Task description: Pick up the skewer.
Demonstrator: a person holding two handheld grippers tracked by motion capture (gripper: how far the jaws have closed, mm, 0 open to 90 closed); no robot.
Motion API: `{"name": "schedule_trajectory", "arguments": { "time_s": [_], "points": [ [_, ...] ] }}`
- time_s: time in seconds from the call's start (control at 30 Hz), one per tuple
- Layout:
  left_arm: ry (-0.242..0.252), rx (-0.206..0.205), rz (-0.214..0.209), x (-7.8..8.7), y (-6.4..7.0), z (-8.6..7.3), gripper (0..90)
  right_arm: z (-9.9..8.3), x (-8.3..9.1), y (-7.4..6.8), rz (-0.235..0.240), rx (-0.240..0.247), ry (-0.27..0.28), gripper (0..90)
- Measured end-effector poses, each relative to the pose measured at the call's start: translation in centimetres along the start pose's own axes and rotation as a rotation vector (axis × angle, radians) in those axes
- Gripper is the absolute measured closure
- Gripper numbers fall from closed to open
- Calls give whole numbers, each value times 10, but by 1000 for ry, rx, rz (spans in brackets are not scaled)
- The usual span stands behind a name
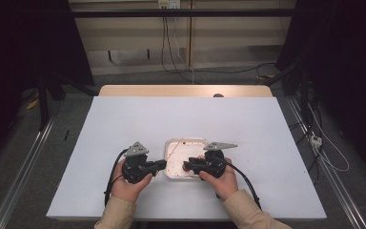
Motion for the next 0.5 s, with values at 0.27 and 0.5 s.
{"name": "schedule_trajectory", "arguments": {
  "time_s": [0.27, 0.5],
  "points": [
    [1, 2, 2, 0, -1, 1, 888, -1, -7, -8, 43, -3, -12, 712],
    [-4, 7, 2, 0, -1, 0, 888, -1, -8, -11, 69, -15, -15, 743]
  ]
}}
Point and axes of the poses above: each handheld gripper's, and its own axes: x roughly backward along the jaws, z roughly out of its top, y roughly to its right, the point moved 7 cm from there along -x, roughly forward along the jaws, and after that the axes turned 12 degrees about x, right-handed, at the moved point
